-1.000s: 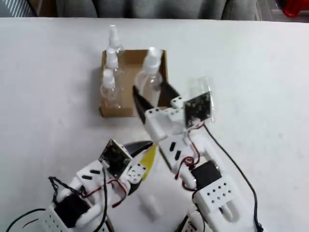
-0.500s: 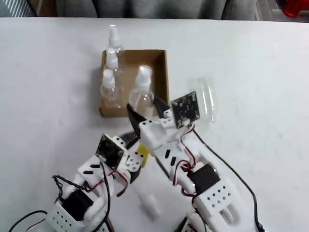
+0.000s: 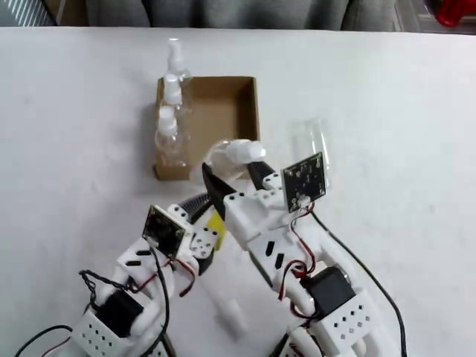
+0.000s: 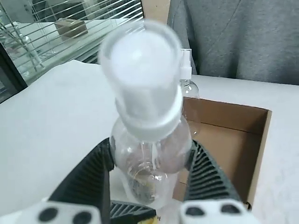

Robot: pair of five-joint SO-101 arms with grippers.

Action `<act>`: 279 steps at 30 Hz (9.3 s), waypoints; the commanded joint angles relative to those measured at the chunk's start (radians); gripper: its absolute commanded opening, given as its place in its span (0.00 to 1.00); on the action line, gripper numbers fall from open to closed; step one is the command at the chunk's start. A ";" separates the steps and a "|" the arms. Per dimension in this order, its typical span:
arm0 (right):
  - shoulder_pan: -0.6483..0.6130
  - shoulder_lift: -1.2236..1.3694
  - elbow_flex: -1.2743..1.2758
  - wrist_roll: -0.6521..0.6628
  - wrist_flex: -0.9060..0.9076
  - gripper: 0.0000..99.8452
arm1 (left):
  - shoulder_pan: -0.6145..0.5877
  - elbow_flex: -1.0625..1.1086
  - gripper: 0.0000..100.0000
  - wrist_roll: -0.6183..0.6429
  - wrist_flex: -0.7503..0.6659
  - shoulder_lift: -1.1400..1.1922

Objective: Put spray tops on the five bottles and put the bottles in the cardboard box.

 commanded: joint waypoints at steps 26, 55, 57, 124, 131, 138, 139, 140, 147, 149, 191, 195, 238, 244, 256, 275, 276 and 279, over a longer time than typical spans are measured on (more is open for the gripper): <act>0.286 0.802 -0.249 0.075 -0.588 0.01 | -0.661 0.000 0.02 -0.186 0.394 -0.005; 0.357 1.402 -0.740 0.216 -0.588 0.01 | -0.661 0.000 0.02 -0.212 0.396 -0.005; 0.355 1.432 -0.767 0.210 -0.588 0.01 | -0.661 0.000 0.02 -0.212 0.396 -0.005; 0.349 0.552 -0.292 0.089 -0.185 0.01 | -0.839 -0.262 0.02 -0.057 0.328 -0.002; 0.344 0.463 -0.198 0.089 -0.180 0.01 | -0.839 -0.450 0.02 -0.054 0.341 0.216; 0.344 0.460 -0.176 0.089 -0.182 0.01 | -0.839 -0.671 0.02 0.025 0.238 0.601; 0.344 0.458 -0.169 0.089 -0.182 0.01 | -0.840 -0.690 0.02 0.063 0.210 0.656; 0.344 0.456 -0.161 0.089 -0.182 0.01 | -0.842 -0.713 0.02 0.092 0.184 0.714; 0.344 0.456 -0.112 0.084 -0.188 0.01 | -0.840 -0.971 0.02 0.110 0.118 1.164; 0.344 0.456 -0.106 0.084 -0.188 0.01 | -0.840 -1.057 0.02 0.110 0.118 1.282; 0.351 0.455 -0.046 0.087 -0.189 0.01 | -0.671 -3.104 0.02 0.446 0.810 3.097; 0.352 0.455 -0.046 0.087 -0.188 0.01 | -0.657 -3.268 0.02 0.443 0.896 3.174; 0.352 0.455 -0.046 0.089 -0.189 0.01 | -0.568 -3.365 0.02 0.399 1.092 3.231; 0.352 0.455 -0.049 0.089 -0.191 0.01 | -0.579 -3.365 0.02 0.396 1.092 3.228; 0.344 0.466 -0.046 0.081 -0.348 0.01 | -0.608 -3.366 0.02 0.190 1.169 3.194; 0.309 0.782 -0.052 0.089 -0.885 0.01 | -0.650 -3.368 0.02 0.141 1.220 3.151; 0.309 0.803 -0.054 0.089 -0.912 0.01 | -0.650 -3.368 0.02 0.129 1.220 3.151; 0.311 0.865 -0.091 0.089 -0.932 0.01 | -0.650 -3.366 0.02 0.118 1.223 3.140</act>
